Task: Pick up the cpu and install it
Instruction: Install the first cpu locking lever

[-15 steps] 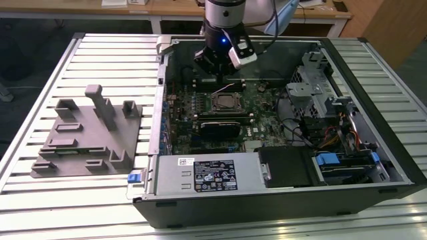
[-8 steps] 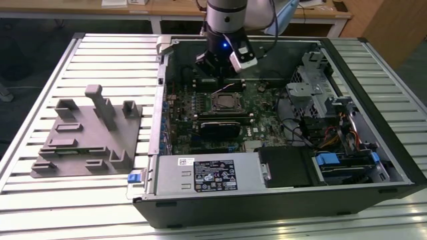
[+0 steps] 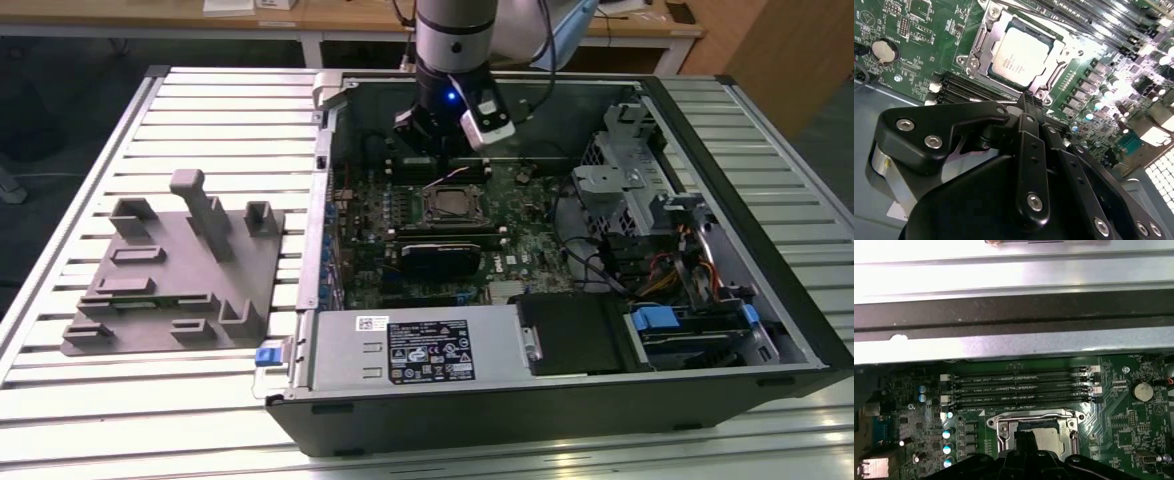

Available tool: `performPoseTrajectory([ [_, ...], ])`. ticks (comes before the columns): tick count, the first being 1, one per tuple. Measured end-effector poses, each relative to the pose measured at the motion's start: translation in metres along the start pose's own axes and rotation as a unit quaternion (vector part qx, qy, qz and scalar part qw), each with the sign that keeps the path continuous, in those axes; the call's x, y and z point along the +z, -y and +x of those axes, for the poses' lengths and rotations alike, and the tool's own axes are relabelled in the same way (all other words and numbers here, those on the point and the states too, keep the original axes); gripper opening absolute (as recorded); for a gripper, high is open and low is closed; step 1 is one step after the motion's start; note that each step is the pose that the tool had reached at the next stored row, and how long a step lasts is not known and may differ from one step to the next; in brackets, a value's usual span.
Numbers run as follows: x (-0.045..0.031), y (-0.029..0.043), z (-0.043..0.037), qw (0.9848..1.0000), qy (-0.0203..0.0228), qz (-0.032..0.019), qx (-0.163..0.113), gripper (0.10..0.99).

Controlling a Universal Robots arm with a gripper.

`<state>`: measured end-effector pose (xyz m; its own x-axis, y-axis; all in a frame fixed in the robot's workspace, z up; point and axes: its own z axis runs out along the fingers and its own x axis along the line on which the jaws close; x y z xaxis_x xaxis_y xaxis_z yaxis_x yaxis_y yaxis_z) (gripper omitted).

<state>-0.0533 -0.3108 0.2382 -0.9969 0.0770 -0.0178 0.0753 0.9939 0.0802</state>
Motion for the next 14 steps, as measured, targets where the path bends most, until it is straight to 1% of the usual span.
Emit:
performPoseTrajectory([
  [1,0.0004,-0.0003,0.0000,1.0000,-0.0002,-0.0014,0.000,0.106],
  [3,0.0013,-0.0010,0.0001,1.0000,-0.0005,-0.0063,0.000,0.106],
  [4,0.0021,-0.0014,0.0001,1.0000,-0.0006,-0.0079,0.000,0.106],
  [8,0.0053,-0.0024,0.0000,1.0000,-0.0007,-0.0083,0.000,0.106],
  [14,0.0070,-0.0032,-0.0003,1.0000,-0.0007,-0.0083,0.000,0.106],
])
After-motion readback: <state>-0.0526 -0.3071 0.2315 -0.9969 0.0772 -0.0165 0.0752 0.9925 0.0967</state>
